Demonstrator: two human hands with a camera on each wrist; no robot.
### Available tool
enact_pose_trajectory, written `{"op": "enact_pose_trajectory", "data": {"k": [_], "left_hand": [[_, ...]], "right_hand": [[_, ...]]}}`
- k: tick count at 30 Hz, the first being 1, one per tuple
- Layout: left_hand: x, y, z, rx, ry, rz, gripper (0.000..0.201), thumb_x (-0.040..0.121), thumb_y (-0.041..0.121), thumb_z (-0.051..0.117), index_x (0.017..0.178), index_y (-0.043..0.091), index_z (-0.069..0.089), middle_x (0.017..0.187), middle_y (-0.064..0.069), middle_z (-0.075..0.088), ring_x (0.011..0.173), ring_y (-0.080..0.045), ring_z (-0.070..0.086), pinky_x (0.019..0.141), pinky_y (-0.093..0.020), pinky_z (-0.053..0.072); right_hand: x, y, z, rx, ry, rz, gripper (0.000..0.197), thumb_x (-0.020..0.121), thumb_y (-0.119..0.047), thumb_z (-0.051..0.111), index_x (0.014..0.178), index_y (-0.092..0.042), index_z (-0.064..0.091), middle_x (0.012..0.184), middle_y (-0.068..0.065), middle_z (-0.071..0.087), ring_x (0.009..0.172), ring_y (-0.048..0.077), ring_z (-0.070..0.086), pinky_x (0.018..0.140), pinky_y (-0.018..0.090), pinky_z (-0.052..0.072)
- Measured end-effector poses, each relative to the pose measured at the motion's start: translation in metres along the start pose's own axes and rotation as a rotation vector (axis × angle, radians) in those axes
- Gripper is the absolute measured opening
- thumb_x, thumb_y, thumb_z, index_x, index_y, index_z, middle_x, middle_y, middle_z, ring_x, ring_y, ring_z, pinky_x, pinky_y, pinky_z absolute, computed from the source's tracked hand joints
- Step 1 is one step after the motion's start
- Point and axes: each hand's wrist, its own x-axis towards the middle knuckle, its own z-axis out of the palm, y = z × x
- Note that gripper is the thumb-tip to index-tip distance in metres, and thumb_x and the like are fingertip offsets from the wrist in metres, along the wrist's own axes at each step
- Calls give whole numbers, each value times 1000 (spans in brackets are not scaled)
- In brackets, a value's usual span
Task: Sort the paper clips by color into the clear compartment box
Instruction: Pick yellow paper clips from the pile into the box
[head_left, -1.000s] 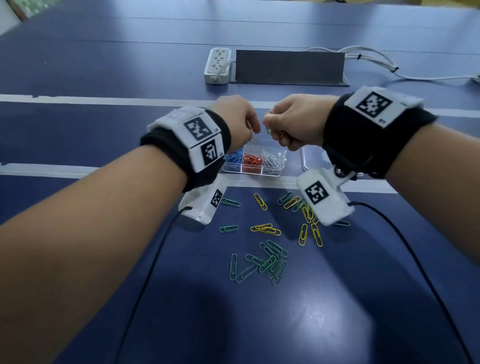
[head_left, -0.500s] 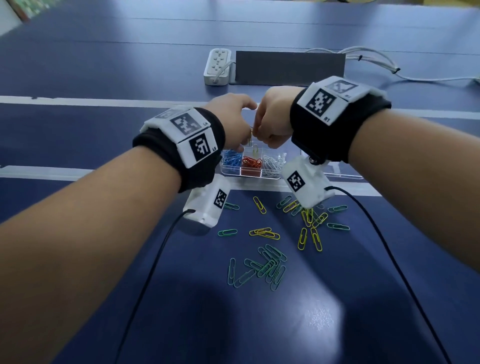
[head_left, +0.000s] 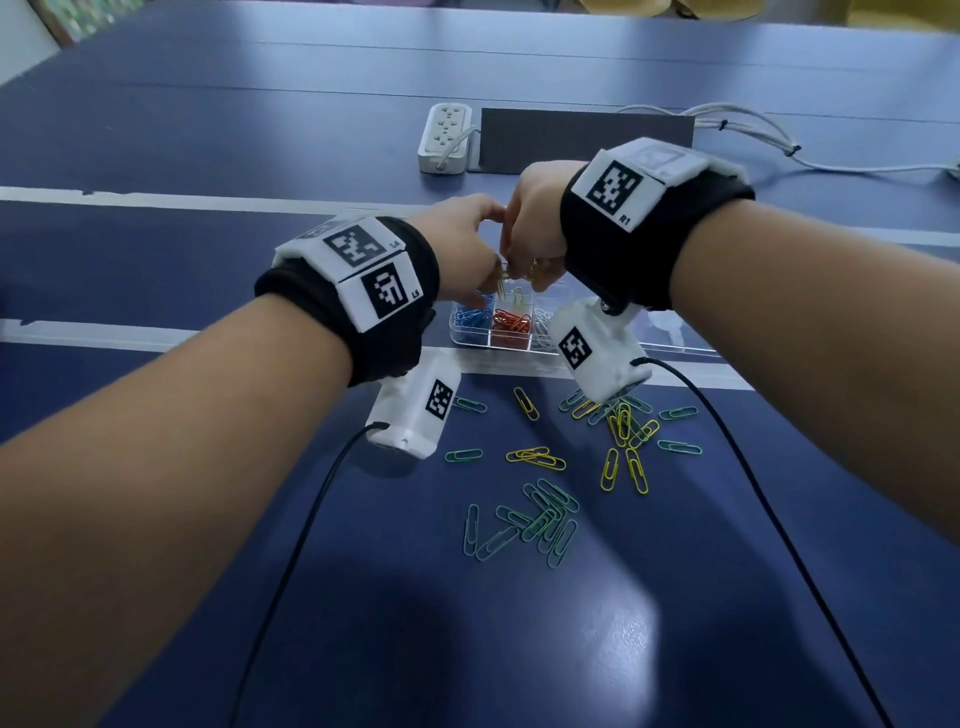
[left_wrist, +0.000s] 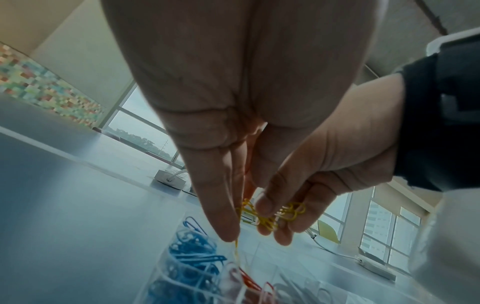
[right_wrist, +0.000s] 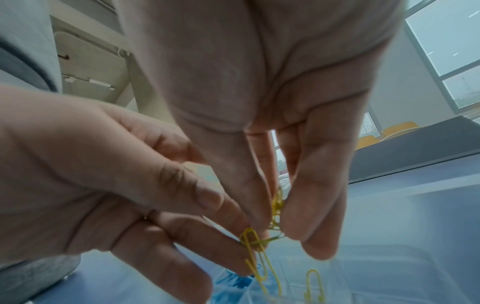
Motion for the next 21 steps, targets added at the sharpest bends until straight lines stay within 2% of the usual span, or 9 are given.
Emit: {"op": "enact_pose_trajectory", "data": {"k": [3, 7, 10, 15, 17, 19, 21], "left_hand": [[-4, 2, -1, -54, -29, -6, 55, 92, -1, 49, 141, 21, 36, 100, -16, 62, 89, -23, 61, 78, -36, 57], [-5, 1, 1, -24, -29, -1, 60, 90, -1, 52, 142, 22, 35, 117, -17, 62, 105, -28, 64, 89, -44, 55], [-6, -1, 2, -10, -22, -3, 57, 90, 0, 52, 141, 20, 37, 114, -16, 63, 107, -28, 64, 90, -42, 55], [-7, -2, 4, 39, 10, 6, 54, 91, 2, 50, 140, 20, 37, 115, -20, 64, 103, -31, 66, 91, -44, 54], [-7, -2, 2, 67, 23, 15, 53, 91, 3, 50, 140, 20, 37, 114, -19, 65, 102, -31, 66, 91, -44, 54], [-8, -2, 1, 60, 19, 29, 53, 91, 2, 50, 140, 18, 36, 115, -21, 65, 101, -32, 66, 91, -45, 54], [-10, -2, 0, 38, 18, 42, 53, 91, 1, 50, 140, 17, 36, 117, -21, 63, 101, -32, 65, 91, -43, 54]], "right_hand": [[0, -1, 0, -5, 40, 10, 24, 62, -19, 76, 85, -11, 75, 74, 11, 76, 75, 27, 75, 82, 48, 58], [-2, 0, -1, 21, 81, 32, 29, 60, -22, 76, 87, -13, 73, 78, 9, 76, 78, 28, 74, 83, 48, 57], [-6, 4, -2, 74, 73, 33, 28, 70, -18, 73, 96, -9, 73, 89, 8, 76, 85, 26, 73, 86, 44, 57], [-9, 7, -1, 228, 36, 38, 29, 83, -10, 66, 111, -5, 66, 100, 15, 73, 89, 25, 72, 87, 41, 57], [-11, 6, -1, 273, 30, 41, 28, 86, -8, 62, 114, -3, 64, 104, 15, 71, 84, 26, 69, 84, 40, 58], [-13, 8, 1, 297, 39, 39, 26, 87, -8, 59, 112, -3, 64, 100, 14, 69, 76, 26, 63, 79, 36, 57], [-14, 12, 3, 317, 66, 32, 25, 87, -7, 56, 110, -3, 65, 88, 14, 67, 71, 26, 60, 71, 34, 56]]}}
